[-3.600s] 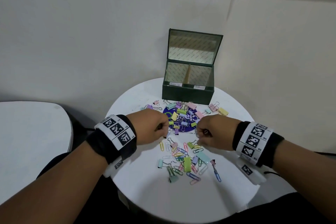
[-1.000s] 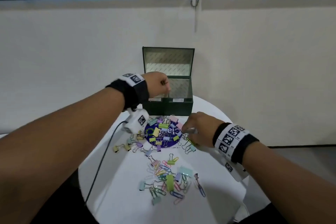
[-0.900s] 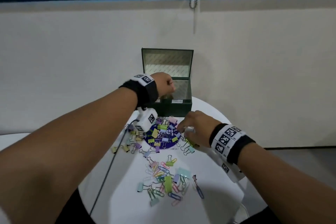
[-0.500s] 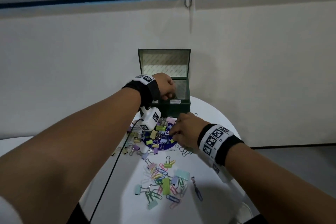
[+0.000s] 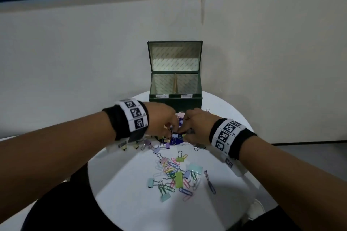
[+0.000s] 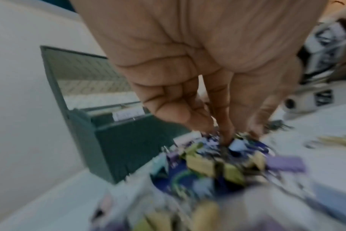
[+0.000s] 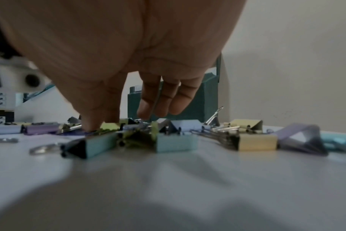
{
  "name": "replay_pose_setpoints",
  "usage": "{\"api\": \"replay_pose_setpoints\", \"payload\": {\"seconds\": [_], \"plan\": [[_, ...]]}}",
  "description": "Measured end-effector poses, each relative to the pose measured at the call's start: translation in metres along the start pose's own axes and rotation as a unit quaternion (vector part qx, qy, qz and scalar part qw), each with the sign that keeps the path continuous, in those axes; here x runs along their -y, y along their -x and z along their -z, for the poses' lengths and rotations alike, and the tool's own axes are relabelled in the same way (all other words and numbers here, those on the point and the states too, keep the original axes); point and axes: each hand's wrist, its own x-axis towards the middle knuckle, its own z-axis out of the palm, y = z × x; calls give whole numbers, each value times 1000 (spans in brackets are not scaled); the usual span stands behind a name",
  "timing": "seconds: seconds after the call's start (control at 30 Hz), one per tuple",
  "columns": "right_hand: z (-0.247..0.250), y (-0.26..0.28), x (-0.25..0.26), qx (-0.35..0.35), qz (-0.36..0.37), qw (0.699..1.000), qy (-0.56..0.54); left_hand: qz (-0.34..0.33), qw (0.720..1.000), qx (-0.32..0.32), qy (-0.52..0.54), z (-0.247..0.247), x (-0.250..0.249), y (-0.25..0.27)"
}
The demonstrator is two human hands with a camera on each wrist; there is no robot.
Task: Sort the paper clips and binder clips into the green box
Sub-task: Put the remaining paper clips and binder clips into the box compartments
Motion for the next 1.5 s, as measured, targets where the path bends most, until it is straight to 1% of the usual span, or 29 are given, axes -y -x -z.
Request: {"api": "replay_pose_setpoints", "payload": {"seconds": [0.07, 0.17, 0.23, 0.3, 0.33, 0.43, 0.5, 0.57, 0.67, 0.73, 0.77, 0.83, 0.9, 0.93, 0.97, 1.03, 1.07, 1.13, 1.17, 1.2, 1.23, 1.27, 1.3, 1.33, 1.37, 1.4, 1.43, 1.47, 1.5], "plan": [[-1, -1, 1, 7, 0, 1000, 10, -33, 999, 12, 1, -14, -3, 8], [-3, -2, 0, -4, -3, 1000, 14, -38, 998, 22, -50, -27, -5, 16], [-4, -3, 0, -6, -8, 1000, 13, -18, 995, -7, -93, -29, -8, 21], [-4, -5, 0, -3, -6, 1000, 3, -21, 993, -43, -105, -30, -16, 26], [-4, -5, 1, -1, -1, 1000, -3, -31, 995, -47, -86, -32, -23, 28], [-5, -6, 1, 9, 8, 1000, -5, -48, 998, -27, -12, -41, -44, 37], [-5, -5, 0, 10, 9, 1000, -3, -56, 998, -25, -26, -44, -52, 38], [-5, -4, 0, -11, 19, 1000, -6, -55, 997, -24, -37, -45, -55, 35], [-8, -5, 0, -56, 19, 998, -11, -53, 998, -45, -8, -44, -55, 34], [-8, -5, 0, -89, 11, 995, -35, -39, 997, -68, 21, -46, -51, 36], [-7, -4, 0, -93, 0, 994, -56, -19, 996, -74, 46, -47, -45, 36], [-3, -2, 1, -70, -28, 993, -92, 29, 988, -86, 125, -44, -31, 38], [0, 1, 4, -29, -34, 994, -98, 76, 964, -93, 238, -40, -12, 40], [1, 2, 5, -12, -27, 995, -97, 101, 941, -91, 309, -40, -4, 43], [0, 4, 7, 0, -17, 996, -92, 115, 911, -87, 387, -41, 4, 46], [-4, 8, 11, 13, -5, 997, -79, 115, 829, -66, 543, -44, 15, 51], [-5, 10, 12, 23, 0, 997, -77, 117, 787, -54, 603, -46, 18, 53], [-5, 10, 15, 42, 22, 997, -68, 142, 722, -36, 676, -51, 21, 55], [-4, 11, 17, 47, 33, 996, -65, 156, 697, -27, 699, -52, 21, 55], [-3, 11, 19, 49, 41, 996, -66, 161, 675, -15, 720, -52, 19, 56], [-4, 12, 20, 48, 47, 995, -68, 162, 659, -6, 735, -52, 16, 56], [-5, 12, 22, 47, 52, 995, -70, 159, 653, 1, 740, -51, 12, 56], [-8, 12, 23, 44, 55, 995, -70, 153, 668, 7, 728, -50, 8, 55], [-10, 12, 23, 40, 54, 995, -70, 140, 718, 8, 682, -49, 2, 54], [-11, 12, 23, 36, 51, 996, -69, 121, 798, 7, 590, -49, -2, 53], [-13, 13, 23, 33, 48, 996, -65, 99, 880, 8, 464, -49, -7, 54], [-14, 12, 22, 31, 47, 997, -58, 75, 940, 7, 331, -52, -11, 53], [-14, 12, 21, 27, 47, 997, -51, 63, 972, 5, 225, -55, -15, 52], [-14, 13, 21, 22, 49, 998, -46, 67, 986, 0, 155, -56, -18, 52]]}}
